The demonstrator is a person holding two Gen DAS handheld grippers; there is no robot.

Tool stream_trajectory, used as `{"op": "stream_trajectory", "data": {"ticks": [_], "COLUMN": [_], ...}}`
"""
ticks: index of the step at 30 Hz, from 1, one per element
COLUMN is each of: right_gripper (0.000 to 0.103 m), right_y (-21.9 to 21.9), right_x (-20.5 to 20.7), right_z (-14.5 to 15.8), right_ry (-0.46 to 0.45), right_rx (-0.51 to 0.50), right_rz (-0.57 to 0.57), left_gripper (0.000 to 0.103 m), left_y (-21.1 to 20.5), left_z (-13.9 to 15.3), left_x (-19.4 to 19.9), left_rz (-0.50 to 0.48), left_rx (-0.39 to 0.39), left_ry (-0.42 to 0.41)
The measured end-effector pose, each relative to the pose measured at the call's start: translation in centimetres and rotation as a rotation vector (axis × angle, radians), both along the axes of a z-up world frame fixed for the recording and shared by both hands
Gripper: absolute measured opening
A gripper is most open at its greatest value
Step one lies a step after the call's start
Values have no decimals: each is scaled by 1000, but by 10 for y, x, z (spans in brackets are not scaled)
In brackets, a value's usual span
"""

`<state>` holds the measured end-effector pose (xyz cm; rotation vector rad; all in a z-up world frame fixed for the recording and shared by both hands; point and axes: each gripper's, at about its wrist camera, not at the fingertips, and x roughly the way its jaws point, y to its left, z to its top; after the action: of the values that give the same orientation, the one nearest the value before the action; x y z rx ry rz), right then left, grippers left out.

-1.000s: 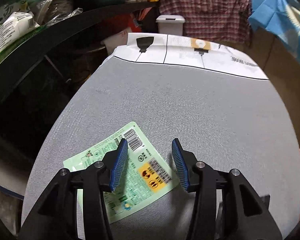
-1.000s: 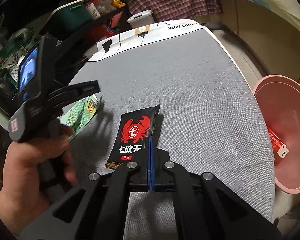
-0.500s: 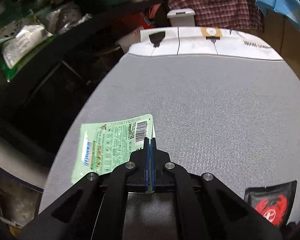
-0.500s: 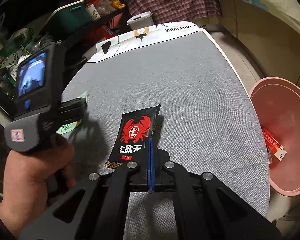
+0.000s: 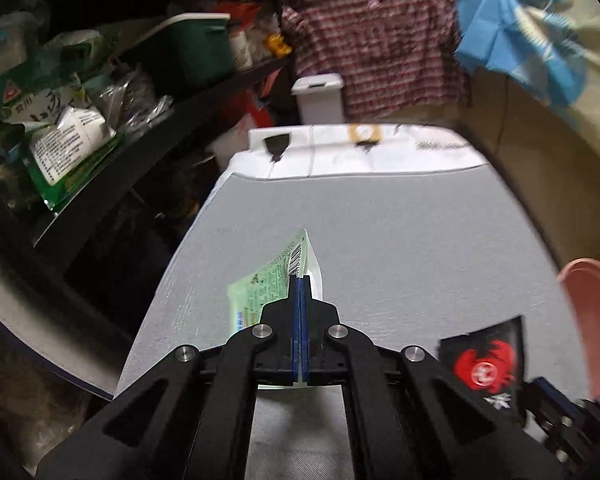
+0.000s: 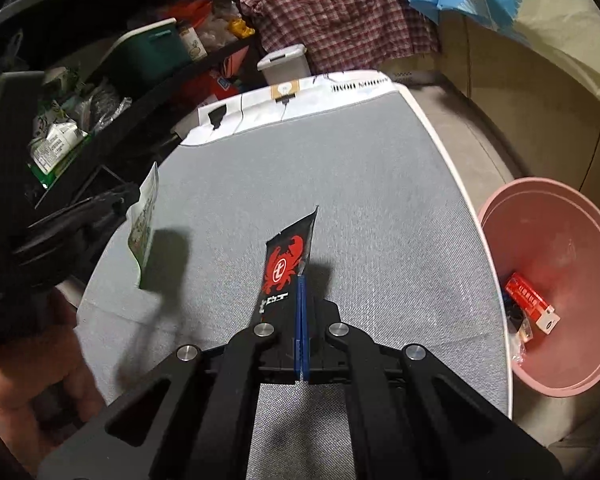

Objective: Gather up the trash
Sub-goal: 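Carry the green wrapper and black packet over the pink bin and open both tools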

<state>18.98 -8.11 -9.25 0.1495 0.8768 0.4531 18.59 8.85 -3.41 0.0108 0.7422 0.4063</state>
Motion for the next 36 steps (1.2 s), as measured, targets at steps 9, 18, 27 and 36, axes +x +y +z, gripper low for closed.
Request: {"op": "stream_trajectory", "data": {"ticks": [9, 18, 27, 36], "right_gripper": [0, 0, 0, 0], "right_y": [-15, -36, -95, -172], "right_x": [-4, -10, 3, 20], "right_z": [26, 64, 106, 122], "right_ry": [-52, -116, -144, -152], "right_rx": [22, 6, -14, -84], "right_rz": [-16, -22, -105, -195], "left_gripper": [0, 0, 0, 0], "left_y": [-11, -23, -62, -117], "left_z": [33, 58, 64, 67], "left_x": [-19, -29, -22, -13], "left_rz": [-153, -284, -402, -546], "left_rx": [-141, -247, -297, -344], "left_ry": [-86, -150, -155, -162]}}
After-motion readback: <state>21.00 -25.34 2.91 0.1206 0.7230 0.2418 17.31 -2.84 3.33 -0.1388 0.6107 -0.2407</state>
